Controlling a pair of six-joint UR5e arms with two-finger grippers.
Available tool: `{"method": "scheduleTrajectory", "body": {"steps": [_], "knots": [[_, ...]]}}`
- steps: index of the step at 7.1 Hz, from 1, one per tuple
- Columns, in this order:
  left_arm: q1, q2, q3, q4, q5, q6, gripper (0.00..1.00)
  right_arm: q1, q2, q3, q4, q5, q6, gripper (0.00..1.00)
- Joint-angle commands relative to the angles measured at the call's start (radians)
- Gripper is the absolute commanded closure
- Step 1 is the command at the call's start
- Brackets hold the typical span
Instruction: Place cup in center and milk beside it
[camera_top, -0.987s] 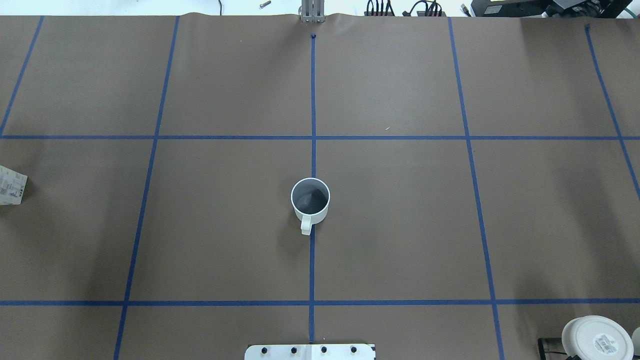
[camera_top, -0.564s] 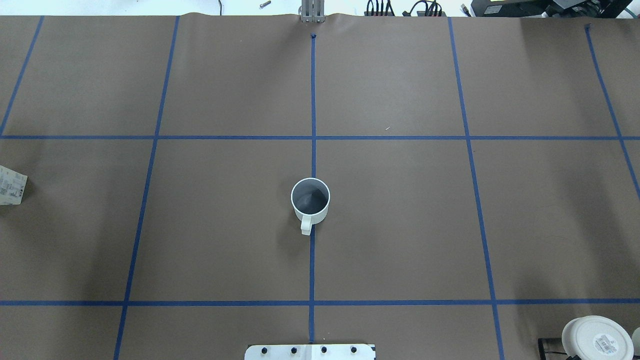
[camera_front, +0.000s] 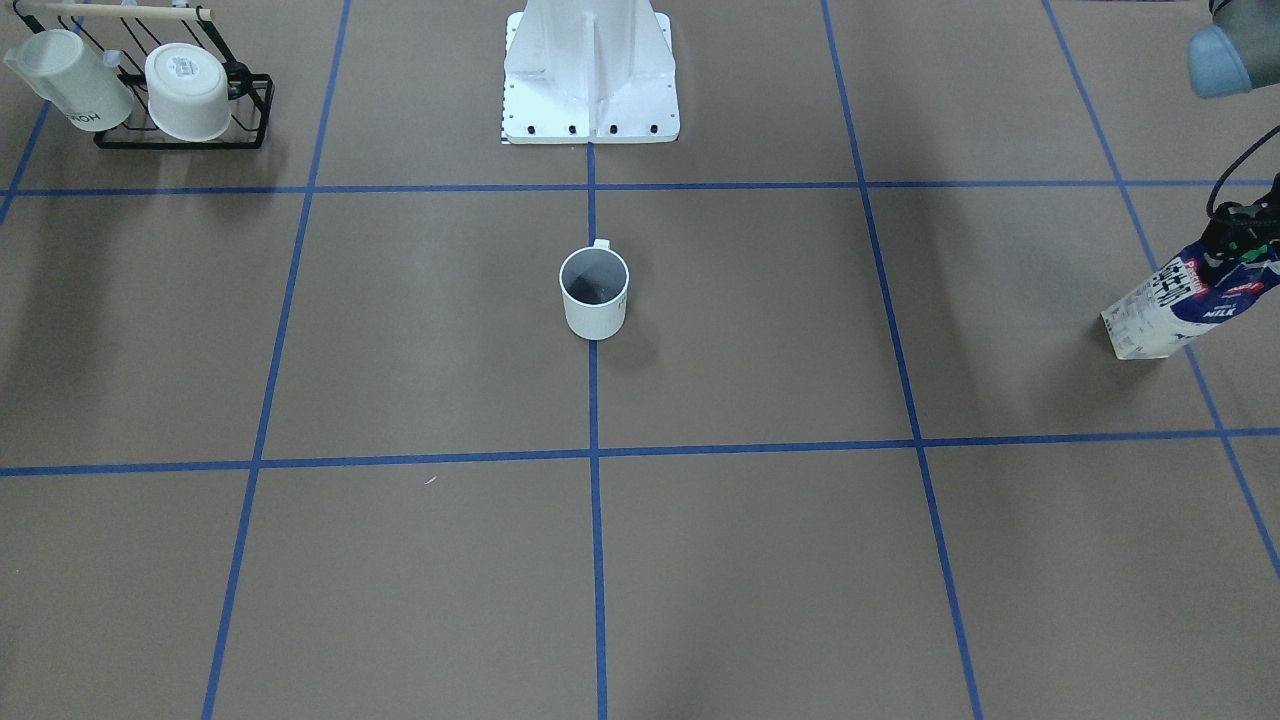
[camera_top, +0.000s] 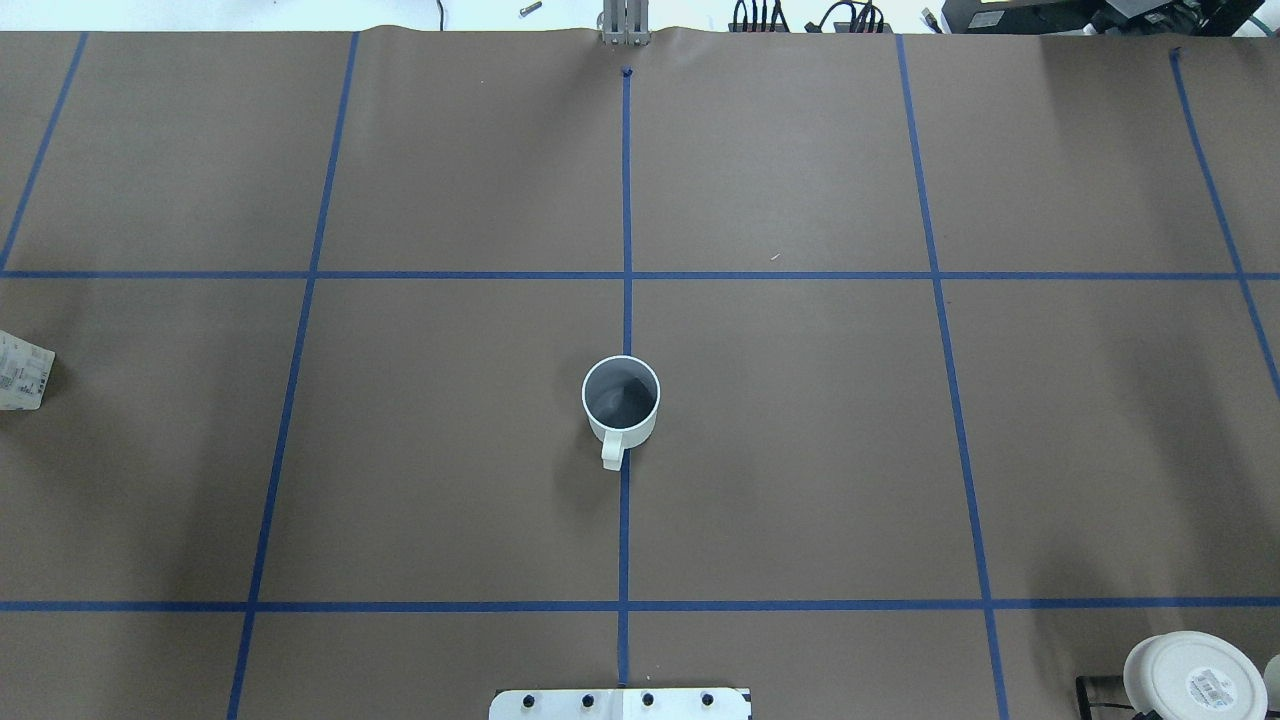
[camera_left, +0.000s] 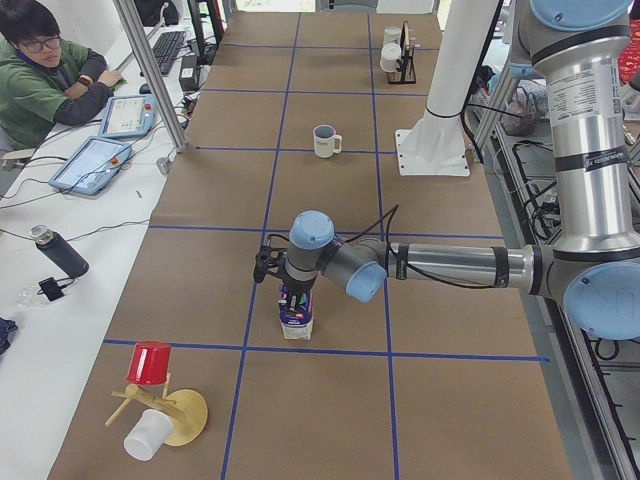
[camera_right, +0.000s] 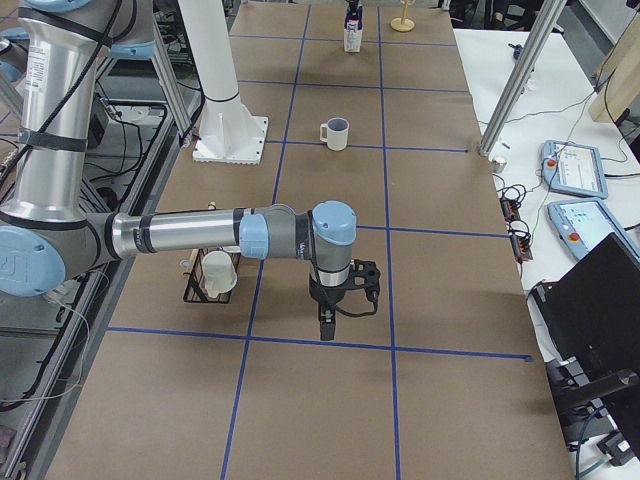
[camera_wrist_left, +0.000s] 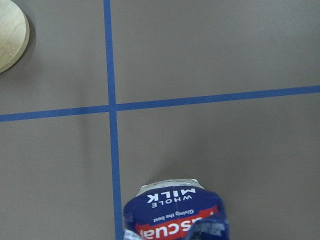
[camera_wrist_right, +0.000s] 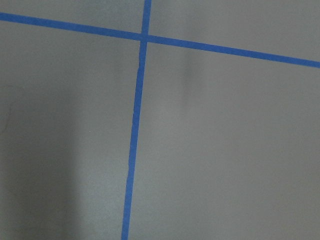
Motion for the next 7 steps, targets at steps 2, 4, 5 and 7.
{"method": "scheduleTrajectory", "body": {"steps": [2, 4, 5, 7], "knots": [[-0.008, -0.012, -0.150, 0.130, -0.027, -0.006, 0.93, 0.000, 0.000, -0.001, 0.000, -0.001, 0.000, 0.00], [-0.008, -0.106, -0.290, 0.374, -0.025, -0.025, 0.96, 0.000, 0.000, -0.001, 0.000, -0.001, 0.000, 0.00], [0.008, -0.196, -0.293, 0.421, -0.024, -0.121, 0.96, 0.000, 0.000, -0.001, 0.000, -0.001, 0.000, 0.00], [0.189, -0.376, -0.293, 0.465, -0.010, -0.383, 0.96, 0.000, -0.003, -0.001, 0.000, -0.001, -0.003, 0.00]]}}
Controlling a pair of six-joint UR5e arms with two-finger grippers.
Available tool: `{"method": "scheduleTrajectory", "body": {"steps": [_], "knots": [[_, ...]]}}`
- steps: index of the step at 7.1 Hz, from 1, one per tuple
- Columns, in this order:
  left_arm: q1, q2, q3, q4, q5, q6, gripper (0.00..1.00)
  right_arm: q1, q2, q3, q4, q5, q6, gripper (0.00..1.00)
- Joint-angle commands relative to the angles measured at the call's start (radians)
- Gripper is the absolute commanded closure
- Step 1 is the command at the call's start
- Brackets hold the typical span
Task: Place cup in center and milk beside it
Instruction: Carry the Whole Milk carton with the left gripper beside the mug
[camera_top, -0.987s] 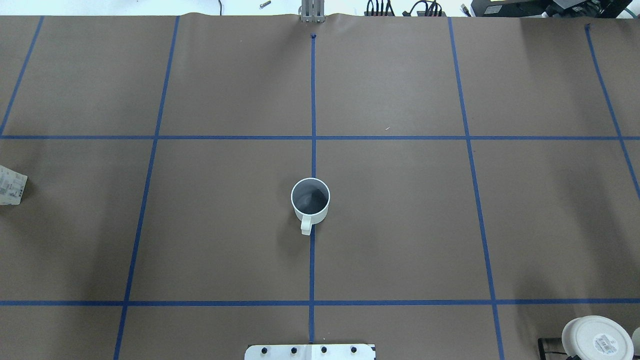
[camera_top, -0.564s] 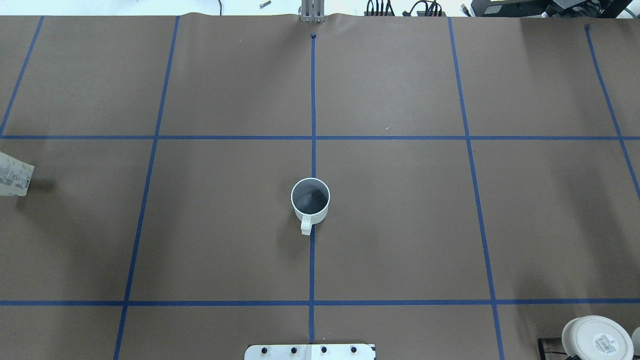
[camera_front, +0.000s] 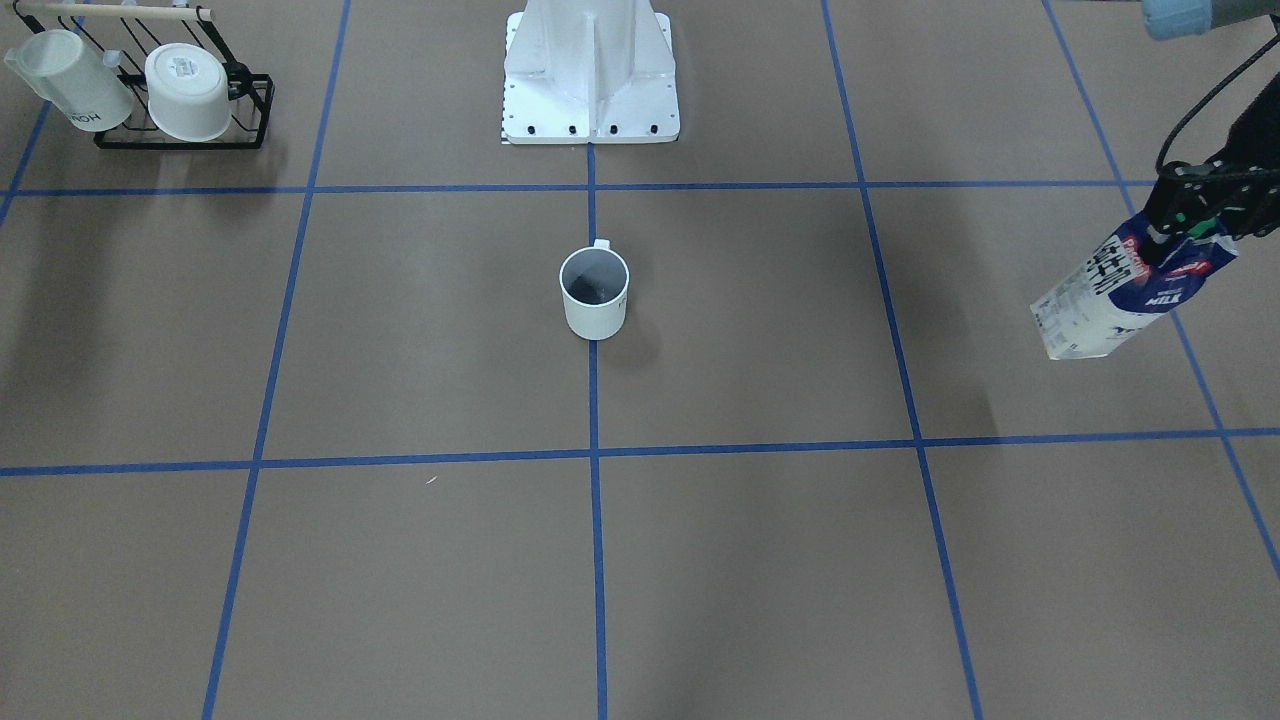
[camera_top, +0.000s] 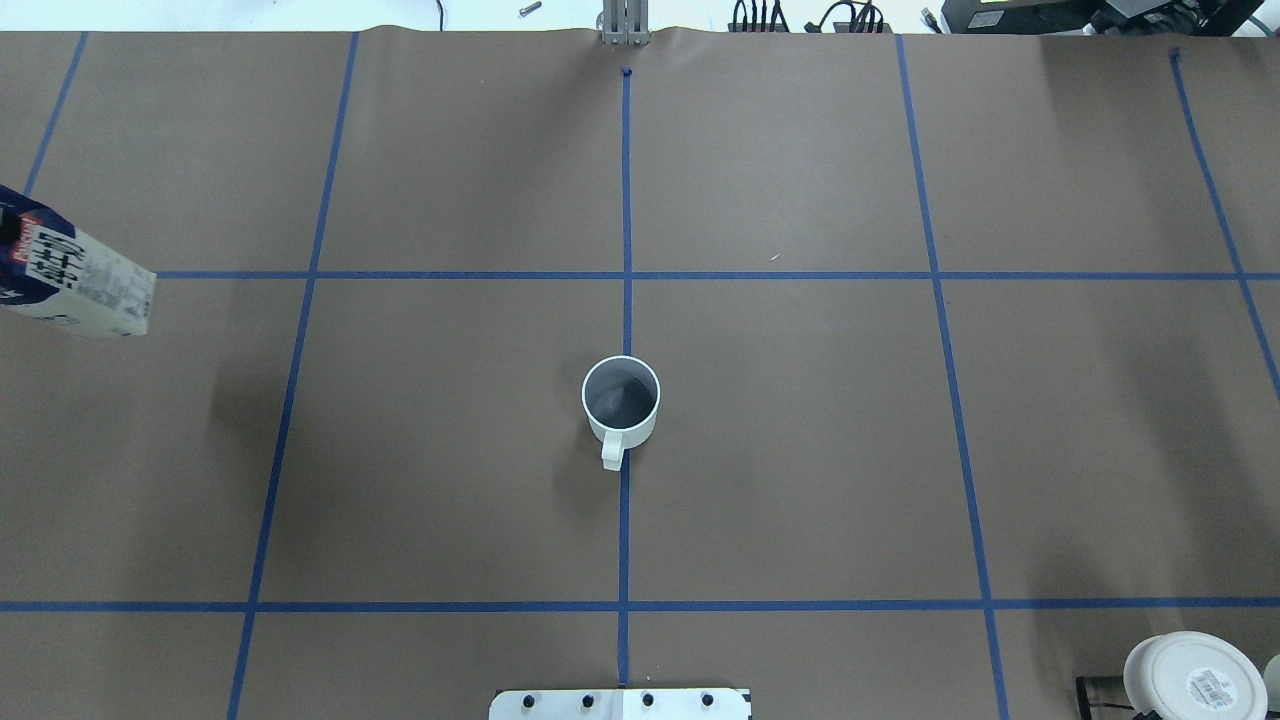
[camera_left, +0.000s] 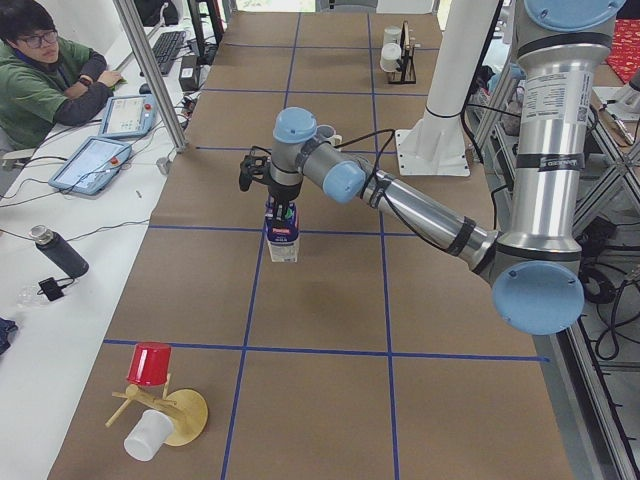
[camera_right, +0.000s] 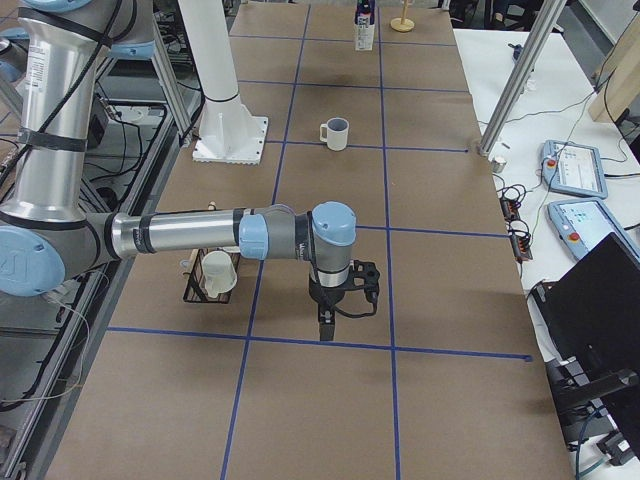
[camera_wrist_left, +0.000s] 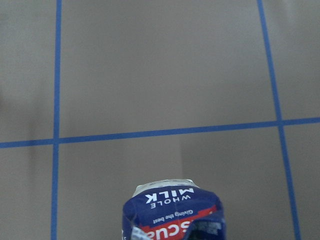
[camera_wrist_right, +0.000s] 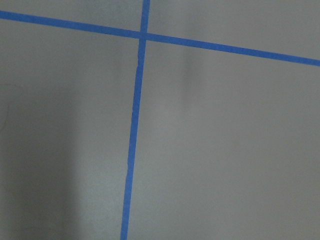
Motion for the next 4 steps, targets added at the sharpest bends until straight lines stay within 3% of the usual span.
{"method": "scheduleTrajectory", "body": {"steps": [1, 3, 4], "knots": [[0.213, -0.219, -0.009, 0.098, 0.079, -0.291, 0.96, 0.000, 0.000, -0.004, 0.000, 0.000, 0.000, 0.00], [0.428, -0.459, -0.006, 0.339, 0.237, -0.481, 0.96, 0.000, 0.000, -0.008, 0.000, 0.000, 0.000, 0.00], [0.517, -0.507, -0.005, 0.377, 0.296, -0.536, 0.96, 0.000, 0.000, -0.009, 0.000, 0.000, 0.000, 0.00]]}}
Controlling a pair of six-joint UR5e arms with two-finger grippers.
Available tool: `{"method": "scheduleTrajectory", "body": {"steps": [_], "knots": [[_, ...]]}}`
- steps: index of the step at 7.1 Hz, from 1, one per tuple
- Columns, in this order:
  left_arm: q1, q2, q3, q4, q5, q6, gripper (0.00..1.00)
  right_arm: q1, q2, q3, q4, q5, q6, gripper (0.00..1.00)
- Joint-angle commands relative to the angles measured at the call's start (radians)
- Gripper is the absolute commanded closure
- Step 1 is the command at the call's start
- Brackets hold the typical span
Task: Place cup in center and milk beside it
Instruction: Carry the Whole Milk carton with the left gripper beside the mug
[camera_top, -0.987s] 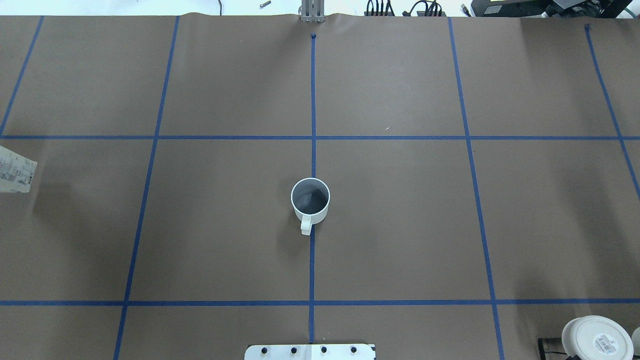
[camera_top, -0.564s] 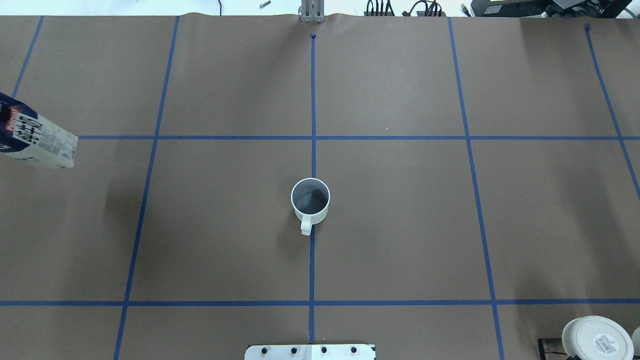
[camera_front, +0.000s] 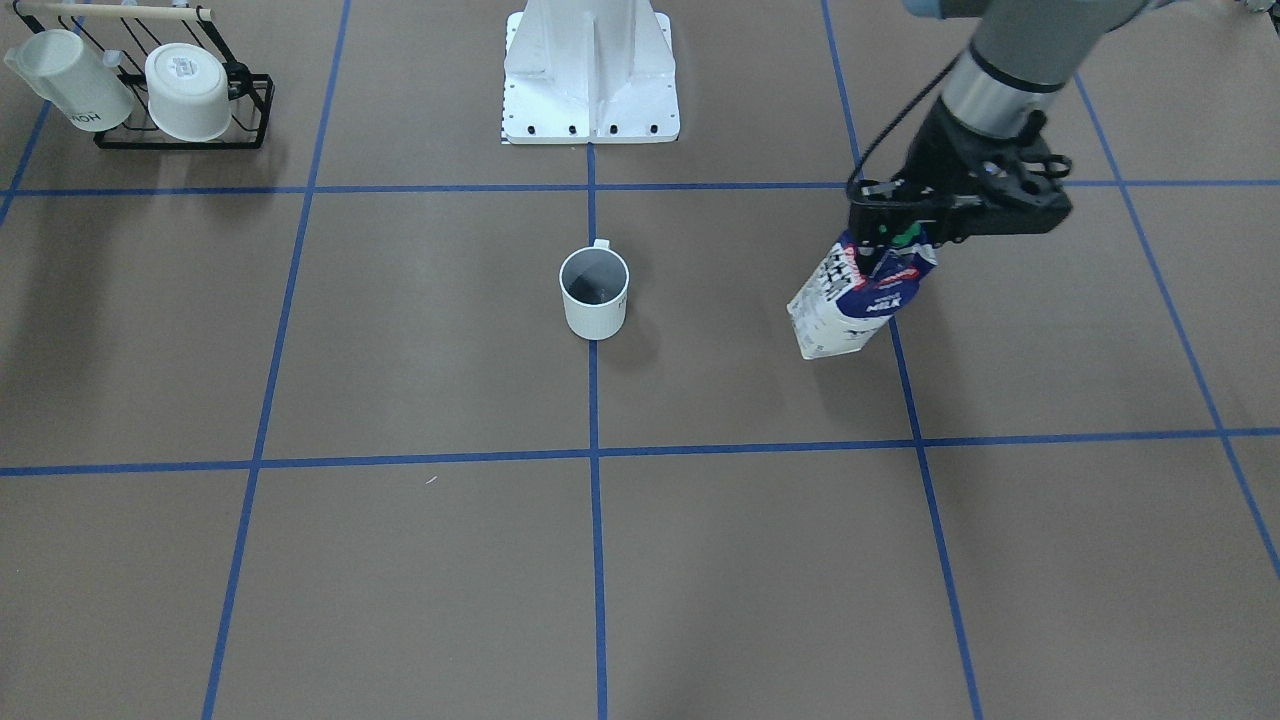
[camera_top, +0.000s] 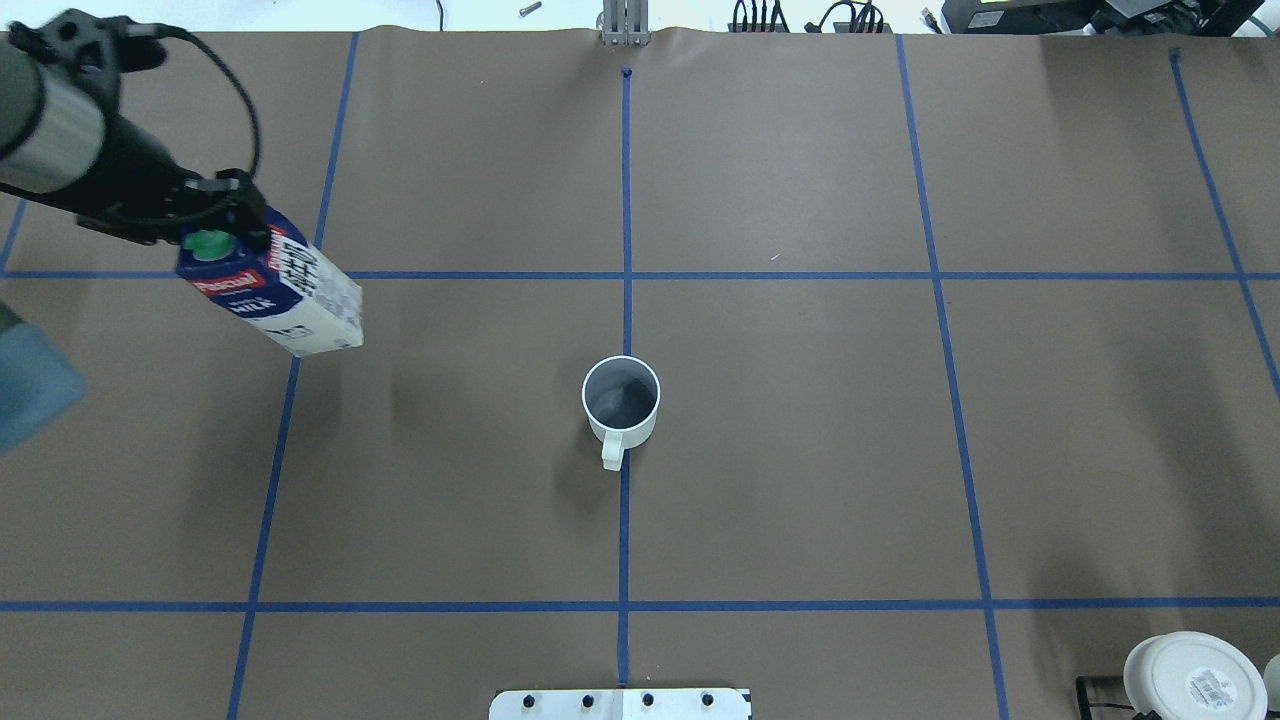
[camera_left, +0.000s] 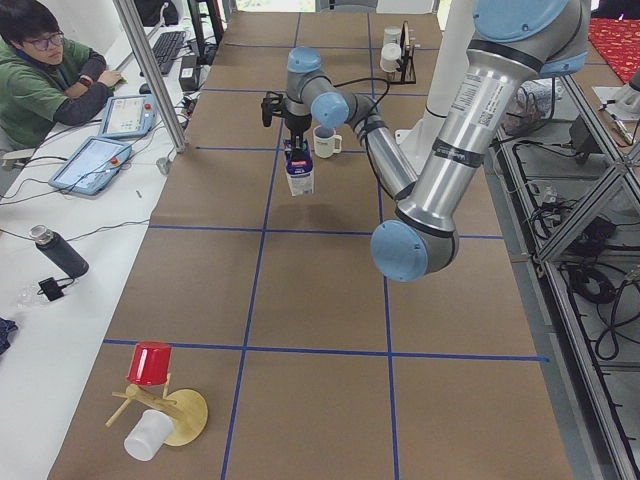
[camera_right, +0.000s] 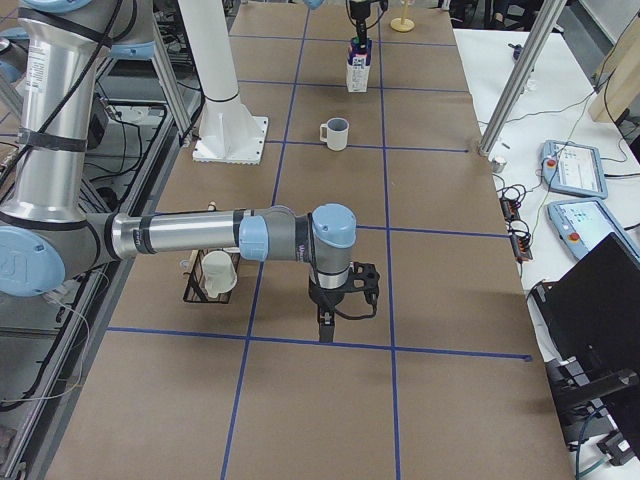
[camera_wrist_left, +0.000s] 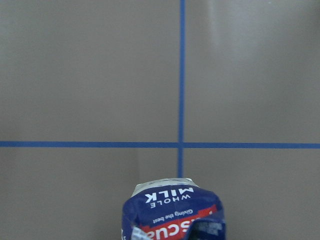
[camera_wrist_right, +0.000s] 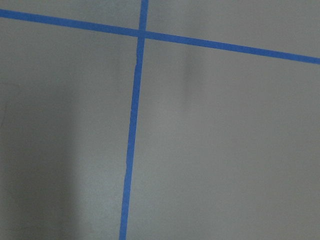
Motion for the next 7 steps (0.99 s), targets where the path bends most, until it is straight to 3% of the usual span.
{"method": "scheduleTrajectory", "body": {"steps": [1, 3, 7], "knots": [[0.193, -0.116, 0.001, 0.086, 0.100, -0.134, 0.96, 0.000, 0.002, -0.004, 0.000, 0.000, 0.000, 0.00], [0.301, -0.142, 0.012, 0.086, 0.183, -0.182, 0.95, 0.000, 0.002, -0.004, 0.000, 0.000, 0.002, 0.00], [0.338, -0.185, 0.064, 0.083, 0.197, -0.182, 0.93, 0.000, 0.002, -0.004, 0.000, 0.000, 0.002, 0.00]]}}
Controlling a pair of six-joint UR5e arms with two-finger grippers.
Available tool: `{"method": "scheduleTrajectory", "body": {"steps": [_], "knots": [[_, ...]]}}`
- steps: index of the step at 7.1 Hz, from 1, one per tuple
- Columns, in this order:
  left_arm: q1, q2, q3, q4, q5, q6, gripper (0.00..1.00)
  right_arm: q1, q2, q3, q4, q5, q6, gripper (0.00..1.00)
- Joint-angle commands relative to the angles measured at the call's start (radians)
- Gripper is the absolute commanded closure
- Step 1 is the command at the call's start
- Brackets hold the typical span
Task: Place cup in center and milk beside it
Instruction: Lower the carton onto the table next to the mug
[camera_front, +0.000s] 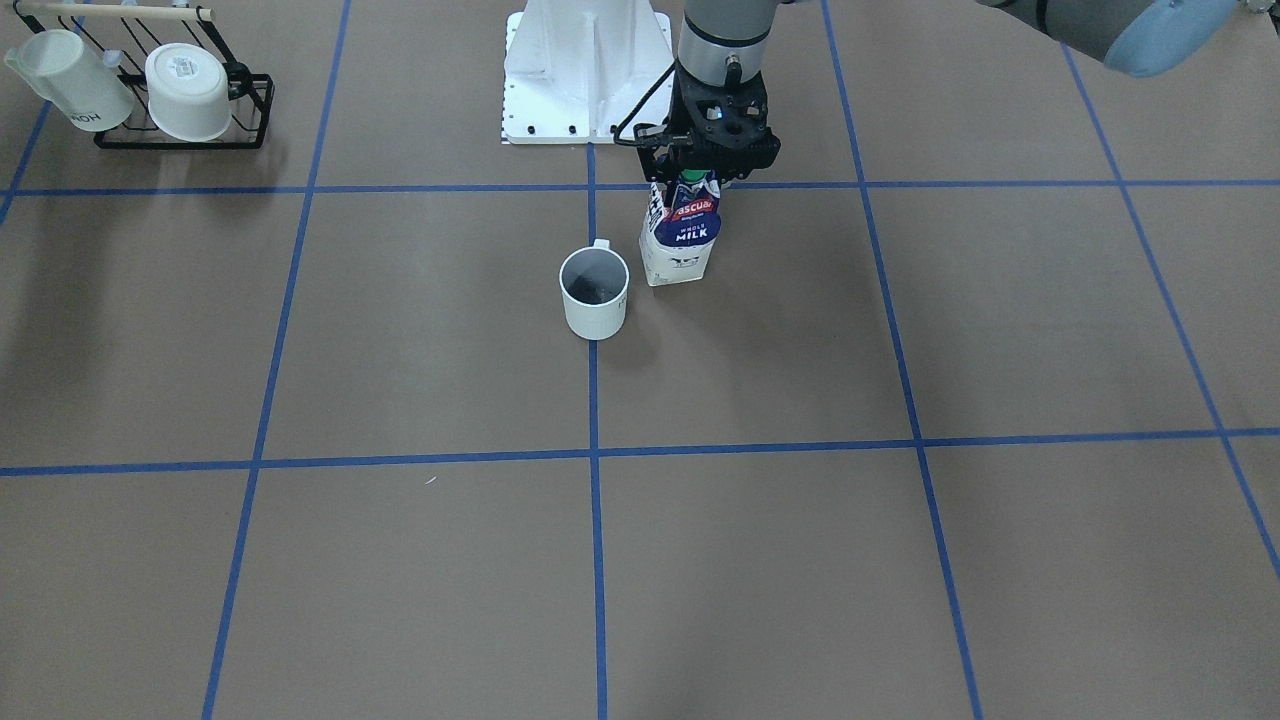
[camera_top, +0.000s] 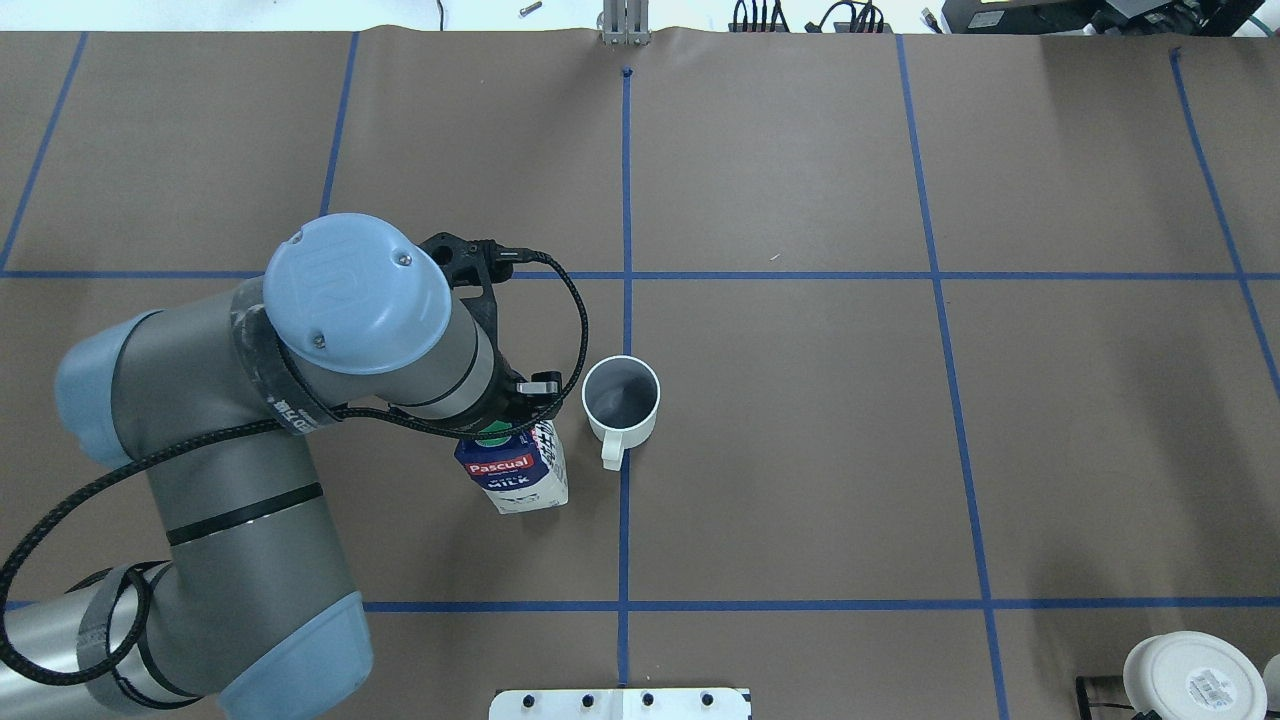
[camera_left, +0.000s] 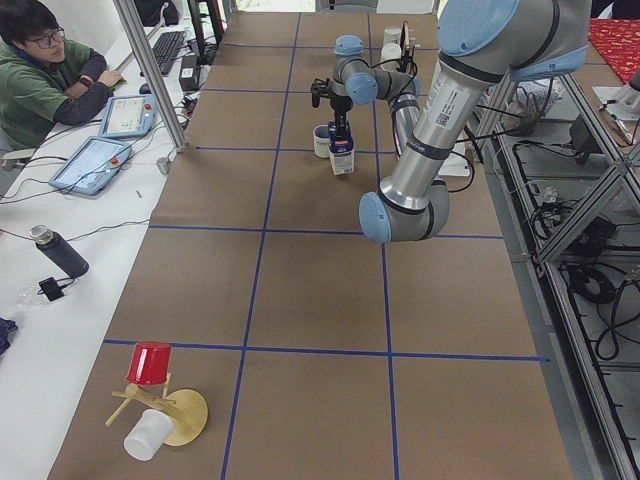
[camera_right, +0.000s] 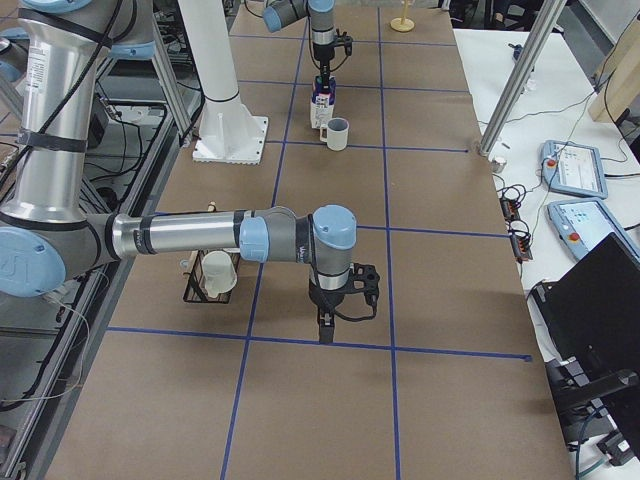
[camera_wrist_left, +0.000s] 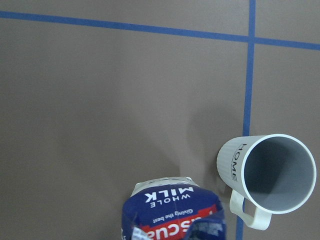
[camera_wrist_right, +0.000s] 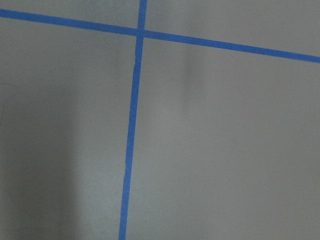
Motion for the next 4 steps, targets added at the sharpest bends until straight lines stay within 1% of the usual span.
{"method": "scheduleTrajectory", "body": {"steps": [1, 2, 3, 4], "knots": [[0.013, -0.025, 0.026, -0.002, 0.014, 0.000, 0.85, 0.000, 0.000, 0.000, 0.000, 0.000, 0.000, 0.00], [0.013, -0.025, 0.027, -0.002, 0.013, 0.001, 0.64, -0.002, 0.000, 0.000, 0.000, 0.000, 0.000, 0.00], [0.013, -0.025, 0.024, -0.004, 0.014, 0.006, 0.16, -0.002, 0.000, 0.000, 0.000, 0.000, 0.000, 0.00], [0.011, -0.025, 0.015, -0.002, 0.013, 0.010, 0.02, -0.002, 0.000, 0.000, 0.000, 0.000, 0.000, 0.00]]}}
